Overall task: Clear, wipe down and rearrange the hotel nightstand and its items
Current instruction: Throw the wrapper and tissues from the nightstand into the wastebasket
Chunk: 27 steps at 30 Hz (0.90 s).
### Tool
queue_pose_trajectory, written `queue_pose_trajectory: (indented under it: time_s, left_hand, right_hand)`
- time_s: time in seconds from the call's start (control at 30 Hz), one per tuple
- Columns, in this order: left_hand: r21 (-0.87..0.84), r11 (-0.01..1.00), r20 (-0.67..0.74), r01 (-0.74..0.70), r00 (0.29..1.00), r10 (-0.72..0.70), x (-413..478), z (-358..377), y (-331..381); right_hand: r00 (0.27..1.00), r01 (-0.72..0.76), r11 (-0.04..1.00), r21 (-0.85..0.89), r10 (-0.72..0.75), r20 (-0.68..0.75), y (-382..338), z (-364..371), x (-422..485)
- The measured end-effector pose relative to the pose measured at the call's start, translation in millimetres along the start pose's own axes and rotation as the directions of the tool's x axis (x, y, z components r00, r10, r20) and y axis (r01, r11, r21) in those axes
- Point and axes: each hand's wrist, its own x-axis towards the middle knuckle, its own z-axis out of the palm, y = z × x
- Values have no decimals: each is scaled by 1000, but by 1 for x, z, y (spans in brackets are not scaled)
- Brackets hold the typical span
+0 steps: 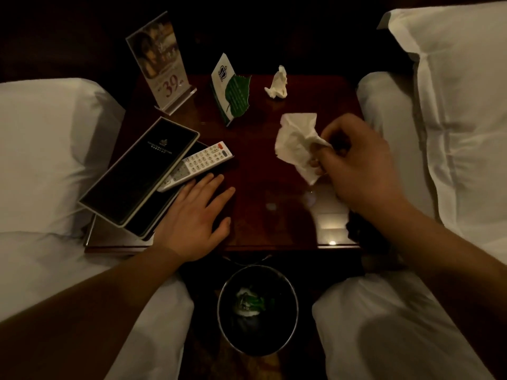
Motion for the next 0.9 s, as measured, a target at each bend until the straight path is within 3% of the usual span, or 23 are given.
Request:
queue_pose_trajectory:
  time_s: [0.1, 0.2, 0.3, 0.4, 0.53, 0.67, 0.8, 0.9]
  left_hand:
    - [6, 1000, 2, -1, 1000, 1, 1, 1, 0]
    - [11, 1000, 4, 2, 1000, -2, 1, 1, 0]
    - [15, 1000, -11, 7, 1000, -7, 0, 2, 1]
    - [24, 1000, -18, 1, 1000, 0, 0, 6, 0]
    - [26, 1000, -31, -2, 1000, 3, 1, 6, -1]
    - [15, 1000, -42, -10, 999, 10, 1, 6, 0]
    - [17, 1000, -42, -9, 999, 9, 1, 6, -1]
    - [16, 1000, -36, -4, 999, 5, 1, 7, -1]
  right_hand:
    - [996, 85, 989, 119, -79, -52, -24, -5, -33]
    - [995, 93, 972, 217, -100, 20, -30, -1, -78]
    - [987, 30, 974, 225, -64, 145, -15, 17, -124]
    - [964, -129, 964, 234, 66, 258, 13, 47, -169]
    - [907, -275, 955, 112, 219, 360, 56, 93, -210]
    - [776, -412, 910, -42, 374, 508, 100, 141, -231]
    - [642, -435, 884, -170, 437, 630, 129, 171, -241]
    - [628, -424, 879, -216, 458, 629, 133, 173, -242]
